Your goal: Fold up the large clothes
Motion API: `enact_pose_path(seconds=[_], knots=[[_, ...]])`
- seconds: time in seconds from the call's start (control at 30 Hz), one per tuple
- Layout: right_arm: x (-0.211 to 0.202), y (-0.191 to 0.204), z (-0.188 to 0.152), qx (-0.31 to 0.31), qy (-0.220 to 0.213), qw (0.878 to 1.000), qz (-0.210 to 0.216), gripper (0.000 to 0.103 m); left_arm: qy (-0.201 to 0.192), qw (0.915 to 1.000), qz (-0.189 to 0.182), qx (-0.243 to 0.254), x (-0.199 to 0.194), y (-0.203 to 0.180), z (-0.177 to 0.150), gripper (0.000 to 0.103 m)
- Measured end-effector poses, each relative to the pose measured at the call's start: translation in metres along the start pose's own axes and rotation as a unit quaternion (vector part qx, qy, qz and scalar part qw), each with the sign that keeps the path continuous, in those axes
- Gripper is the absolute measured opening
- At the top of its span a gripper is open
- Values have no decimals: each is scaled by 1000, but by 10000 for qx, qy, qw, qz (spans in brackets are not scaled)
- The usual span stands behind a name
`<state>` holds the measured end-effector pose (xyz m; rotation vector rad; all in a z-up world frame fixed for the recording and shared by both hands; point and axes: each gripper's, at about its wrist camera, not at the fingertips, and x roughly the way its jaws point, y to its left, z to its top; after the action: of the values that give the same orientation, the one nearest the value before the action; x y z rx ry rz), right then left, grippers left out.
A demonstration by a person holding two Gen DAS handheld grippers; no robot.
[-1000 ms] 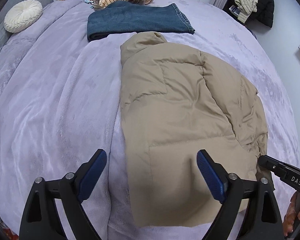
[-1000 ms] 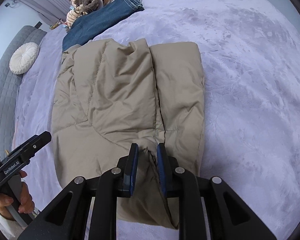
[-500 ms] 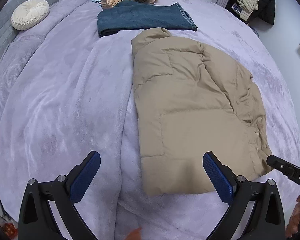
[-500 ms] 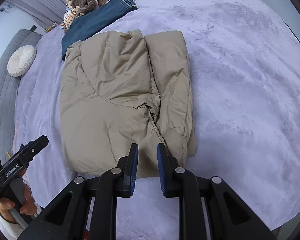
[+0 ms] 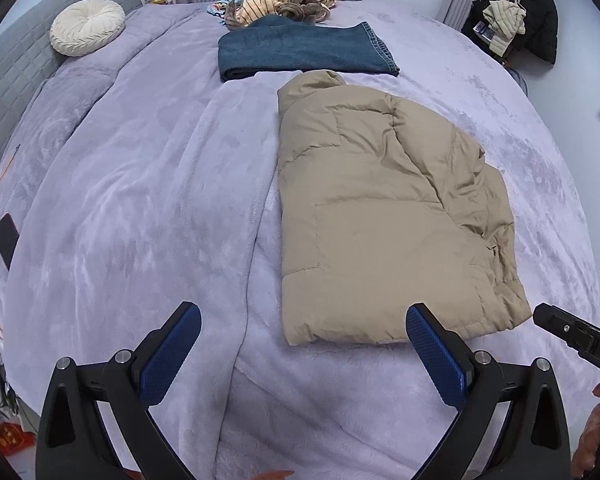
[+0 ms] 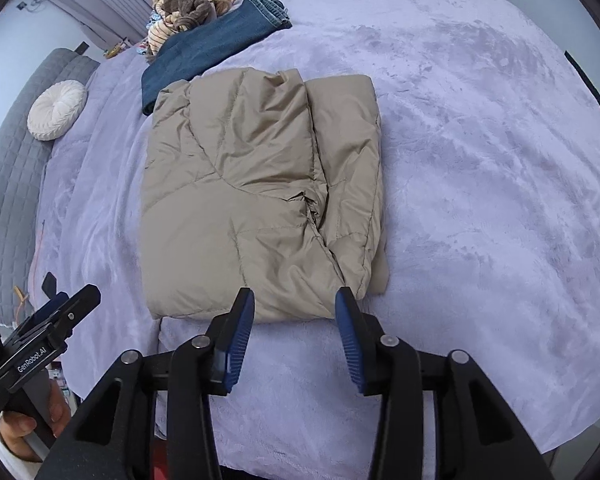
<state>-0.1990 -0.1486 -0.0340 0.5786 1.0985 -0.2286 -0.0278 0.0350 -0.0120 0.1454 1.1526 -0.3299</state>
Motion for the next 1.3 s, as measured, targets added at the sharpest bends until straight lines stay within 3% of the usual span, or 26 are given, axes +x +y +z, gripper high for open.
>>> enact_pose_path(seconds=[0.07, 0.27, 0.5, 0.57, 0.6, 0.83, 1.3], knots=[[-11, 3, -3, -128, -87, 9999, -76, 52, -70, 10000, 19, -7, -10, -4, -3, 103], [-46, 13, -9, -375, -429, 9981, -254, 82, -382, 9991, 100, 124, -47, -19, -15, 103], [-76, 22, -20, -570, -729, 9948, -419, 85, -553, 9983, 178, 26, -78, -24, -33, 103], [-83, 22, -24, -604, -831, 9938, -421, 100, -578, 9981, 235, 19, -84, -25, -38, 103], [-87, 22, -27, -615, -893, 9932, -413, 103, -582, 9980, 245, 5, -88, -25, -41, 103], [-105, 27, -33, -731, -1077, 9903, -486, 103, -734, 9971, 212, 15, -110, -26, -47, 103], [-116, 70, -27, -678, -1355, 9855, -768, 103, -865, 9954, 375, 171, -133, 11, -15, 103]])
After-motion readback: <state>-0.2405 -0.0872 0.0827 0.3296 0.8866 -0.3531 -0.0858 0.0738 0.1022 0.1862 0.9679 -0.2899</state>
